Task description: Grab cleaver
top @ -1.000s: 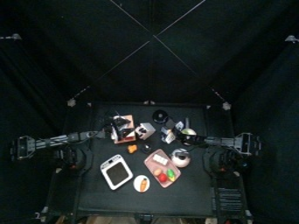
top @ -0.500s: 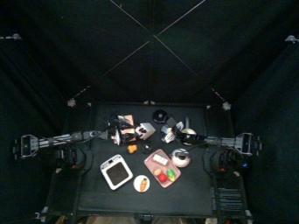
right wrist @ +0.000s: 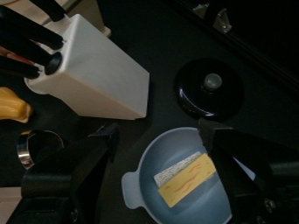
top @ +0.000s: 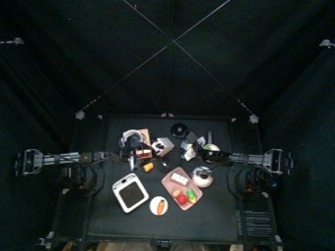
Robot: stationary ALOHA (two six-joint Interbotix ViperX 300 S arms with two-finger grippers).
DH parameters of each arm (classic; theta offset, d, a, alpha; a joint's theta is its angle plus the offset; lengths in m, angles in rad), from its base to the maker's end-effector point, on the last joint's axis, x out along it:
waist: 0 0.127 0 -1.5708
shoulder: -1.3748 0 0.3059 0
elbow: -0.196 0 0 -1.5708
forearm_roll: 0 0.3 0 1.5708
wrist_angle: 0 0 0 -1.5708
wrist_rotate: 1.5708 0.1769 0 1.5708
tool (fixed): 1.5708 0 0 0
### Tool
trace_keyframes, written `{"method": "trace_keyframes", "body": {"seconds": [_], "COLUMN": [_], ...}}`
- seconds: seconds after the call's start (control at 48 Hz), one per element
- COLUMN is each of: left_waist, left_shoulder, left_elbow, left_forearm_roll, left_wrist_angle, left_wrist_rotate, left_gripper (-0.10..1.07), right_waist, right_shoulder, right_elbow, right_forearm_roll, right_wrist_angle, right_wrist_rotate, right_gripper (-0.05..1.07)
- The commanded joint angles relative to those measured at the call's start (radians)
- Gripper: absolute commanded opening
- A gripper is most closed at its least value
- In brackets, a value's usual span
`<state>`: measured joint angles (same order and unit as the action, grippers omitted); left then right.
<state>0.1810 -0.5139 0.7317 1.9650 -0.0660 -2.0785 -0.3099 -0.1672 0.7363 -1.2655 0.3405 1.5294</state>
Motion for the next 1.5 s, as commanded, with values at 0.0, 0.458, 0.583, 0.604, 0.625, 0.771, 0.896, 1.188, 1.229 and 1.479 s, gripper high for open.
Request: {"method": "trace_keyframes", "body": {"seconds": [0.0,0.458,0.583,0.604,0.625,0.771,0.896,1.188,1.229,1.479], "left_waist": [-0.009,0.058,0.066,0.066,0.066,0.071,0.067,0.069,0.071,0.063], "left_shoulder": [-0.003,0.014,0.037,0.04,0.041,0.044,0.051,0.057,0.06,0.087], "left_elbow": [-0.035,-0.087,-0.097,-0.1,-0.104,-0.114,-0.114,-0.212,-0.213,-0.209], "left_forearm_roll": [-0.002,-0.287,-0.275,-0.275,-0.273,-0.265,-0.244,-0.097,-0.098,-0.095], "left_wrist_angle": [0.005,-0.133,-0.15,-0.155,-0.155,-0.178,-0.204,-0.143,-0.143,-0.164], "left_wrist_rotate": [-0.006,-0.018,-0.018,-0.018,-0.018,-0.02,-0.02,-0.02,-0.02,-0.021], "left_gripper": [0.95,0.95,0.95,0.95,0.95,0.95,0.95,0.96,0.96,0.96], "right_waist": [-0.002,-0.002,-0.002,-0.002,-0.002,-0.002,-0.002,-0.002,-0.002,-0.002], "right_shoulder": [-0.028,-0.026,-0.026,-0.026,-0.025,-0.026,-0.026,-0.026,-0.026,-0.026], "right_elbow": [-0.021,-0.018,-0.018,-0.018,-0.018,-0.017,-0.017,-0.015,-0.015,-0.014], "right_forearm_roll": [0.0,-0.002,0.0,0.0,0.0,0.0,0.0,0.0,0.0,0.0], "right_wrist_angle": [-0.002,-0.002,-0.002,-0.002,-0.002,-0.002,-0.002,-0.002,-0.002,-0.002], "right_wrist_rotate": [-0.002,0.002,0.0,0.0,0.0,0.0,0.0,0.0,0.0,0.005], "right_gripper": [1.01,1.01,1.01,1.01,1.01,1.01,1.01,1.01,1.01,1.01]}}
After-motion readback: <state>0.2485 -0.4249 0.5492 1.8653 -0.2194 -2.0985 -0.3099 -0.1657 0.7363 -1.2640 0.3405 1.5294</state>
